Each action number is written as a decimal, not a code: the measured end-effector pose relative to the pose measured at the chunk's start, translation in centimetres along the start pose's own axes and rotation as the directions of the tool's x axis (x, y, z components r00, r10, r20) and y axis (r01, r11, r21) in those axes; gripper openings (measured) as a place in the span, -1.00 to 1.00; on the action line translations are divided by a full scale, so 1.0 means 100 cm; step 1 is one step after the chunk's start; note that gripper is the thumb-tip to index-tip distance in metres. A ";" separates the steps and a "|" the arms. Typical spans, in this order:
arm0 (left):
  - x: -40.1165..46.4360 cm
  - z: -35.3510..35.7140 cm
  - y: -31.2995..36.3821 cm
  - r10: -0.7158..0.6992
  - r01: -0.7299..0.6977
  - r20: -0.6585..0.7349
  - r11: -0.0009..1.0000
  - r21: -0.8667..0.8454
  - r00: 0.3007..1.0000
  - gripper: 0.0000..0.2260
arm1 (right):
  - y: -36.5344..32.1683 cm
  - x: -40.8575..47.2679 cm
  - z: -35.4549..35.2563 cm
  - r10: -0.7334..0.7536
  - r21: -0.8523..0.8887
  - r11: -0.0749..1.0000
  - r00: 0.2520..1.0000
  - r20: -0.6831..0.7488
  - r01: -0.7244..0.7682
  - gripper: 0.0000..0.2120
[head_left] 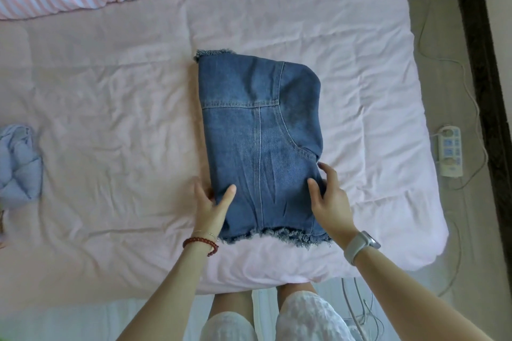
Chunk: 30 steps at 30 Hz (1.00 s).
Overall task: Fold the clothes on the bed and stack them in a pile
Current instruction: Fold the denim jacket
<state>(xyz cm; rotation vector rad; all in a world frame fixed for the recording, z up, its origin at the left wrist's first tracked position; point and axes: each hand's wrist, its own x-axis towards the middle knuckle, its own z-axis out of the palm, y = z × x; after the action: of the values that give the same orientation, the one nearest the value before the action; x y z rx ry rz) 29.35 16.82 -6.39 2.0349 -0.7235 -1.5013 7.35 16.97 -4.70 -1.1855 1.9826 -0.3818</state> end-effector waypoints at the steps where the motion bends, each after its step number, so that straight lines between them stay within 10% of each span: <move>1: 0.001 -0.002 -0.002 -0.018 0.020 0.046 0.999 -0.039 0.999 -0.38 | 0.002 -0.003 -0.002 -0.005 0.052 0.999 1.000 -0.002 0.005 -0.63; 10: -0.005 0.008 -0.004 0.011 0.021 -0.068 0.896 0.443 0.998 -0.15 | 0.026 0.012 -0.003 0.086 -0.419 0.907 0.994 0.066 -0.050 -0.41; 15: -0.002 0.018 0.023 0.593 -0.475 0.250 0.258 0.841 0.766 -0.27 | 0.006 0.024 -0.004 -0.210 -0.318 0.936 0.963 -0.168 0.149 -0.31; 18: -0.001 0.042 0.031 0.525 -0.574 0.494 -0.013 0.819 0.693 -0.37 | -0.018 0.049 -0.009 -0.241 -0.080 0.970 0.952 -0.189 0.230 -0.41; 22: 0.018 0.062 0.016 0.308 -0.528 0.516 -0.049 0.848 0.799 -0.42 | -0.050 0.108 -0.019 -0.126 0.065 0.990 0.992 -0.019 0.127 -0.29; 26: 0.029 0.064 0.009 0.281 -0.515 0.509 -0.060 0.855 0.813 -0.42 | -0.093 0.167 -0.032 -0.354 -0.281 0.894 0.935 0.034 0.349 -0.22; 30: 0.027 0.059 0.015 0.266 -0.536 0.524 -0.032 0.844 0.809 -0.45 | -0.127 0.204 -0.017 -0.340 -0.462 0.725 0.848 0.406 0.512 -0.22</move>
<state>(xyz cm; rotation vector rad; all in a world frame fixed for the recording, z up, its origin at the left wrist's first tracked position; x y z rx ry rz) 24.21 13.42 -8.77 1.9533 -2.8214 -0.7442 8.53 -7.07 -5.58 -1.9710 1.5702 0.1770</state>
